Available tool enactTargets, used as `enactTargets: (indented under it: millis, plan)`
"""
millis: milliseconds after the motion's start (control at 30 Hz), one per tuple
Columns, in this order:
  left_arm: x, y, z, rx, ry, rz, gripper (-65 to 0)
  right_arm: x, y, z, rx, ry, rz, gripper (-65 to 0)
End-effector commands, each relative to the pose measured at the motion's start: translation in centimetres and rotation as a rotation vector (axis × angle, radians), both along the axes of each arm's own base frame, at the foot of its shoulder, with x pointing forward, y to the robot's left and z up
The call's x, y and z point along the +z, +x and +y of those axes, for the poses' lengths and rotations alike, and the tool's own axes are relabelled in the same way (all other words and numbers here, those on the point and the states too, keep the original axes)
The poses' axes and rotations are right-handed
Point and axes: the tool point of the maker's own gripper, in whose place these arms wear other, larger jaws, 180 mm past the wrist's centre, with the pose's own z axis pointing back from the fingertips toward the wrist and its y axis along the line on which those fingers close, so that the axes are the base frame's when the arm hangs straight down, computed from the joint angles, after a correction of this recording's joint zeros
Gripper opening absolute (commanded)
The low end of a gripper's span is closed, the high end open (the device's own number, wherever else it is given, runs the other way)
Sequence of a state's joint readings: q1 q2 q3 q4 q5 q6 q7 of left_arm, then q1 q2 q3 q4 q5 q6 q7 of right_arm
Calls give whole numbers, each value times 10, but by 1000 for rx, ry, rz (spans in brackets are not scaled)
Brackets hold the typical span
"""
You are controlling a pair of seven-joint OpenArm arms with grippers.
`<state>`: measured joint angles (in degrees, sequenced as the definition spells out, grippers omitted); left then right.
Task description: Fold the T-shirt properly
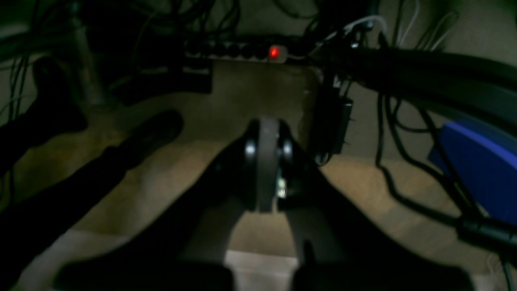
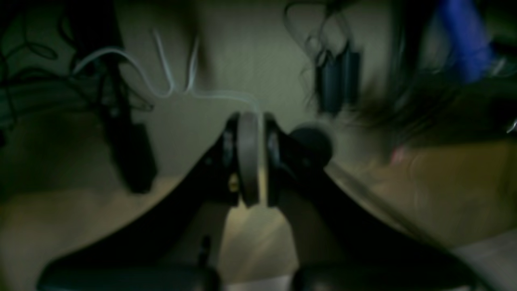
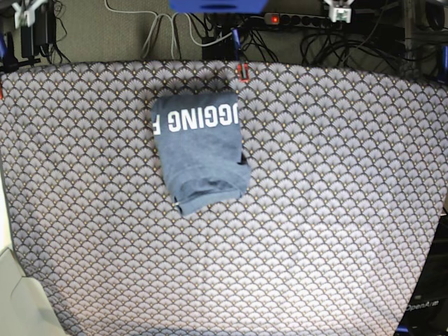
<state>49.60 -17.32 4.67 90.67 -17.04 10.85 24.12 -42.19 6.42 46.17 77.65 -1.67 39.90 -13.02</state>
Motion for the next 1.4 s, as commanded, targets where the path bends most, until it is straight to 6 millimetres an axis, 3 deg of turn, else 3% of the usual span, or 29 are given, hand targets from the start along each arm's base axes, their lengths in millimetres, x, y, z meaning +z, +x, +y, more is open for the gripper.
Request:
enactTargets:
  millis: [0,133,267,400,567,767,867,1200,1267,1367]
  plan:
    - [-4,-9,-1,-9,-2,26,-649,-5,-7,-3,5,15,4,-636]
    - [-27,-11,-5,-36,0,66,-649,-49,-27,13,-40,144,-5,-636]
    - [-47,-2,-10,-77,8,5,-649,-85,-29,41,-74,261,-30,-636]
    - [-79,-5,-12,-58,33,23,-649,-117,-23,74,-106,368,-2,-636]
    - [-121,-18,-16,-12,72,115,-649,-147,-4,82,-94,262,35,-636]
    - [-144,-21,-15,-5,131,99,-650,-162,17,96,27,153,70,-636]
    - [-152,-20,-5,-3,172,140,-650,-168,27,117,102,147,77,-636]
    - [-155,7,9,25,207,149,-650,-167,35,102,311,-213,102,-636]
    - [-153,19,29,26,238,136,-650,-165,37,97,305,-256,98,-636]
    - [-149,25,54,-14,280,128,-650,-169,23,112,299,-236,132,-636]
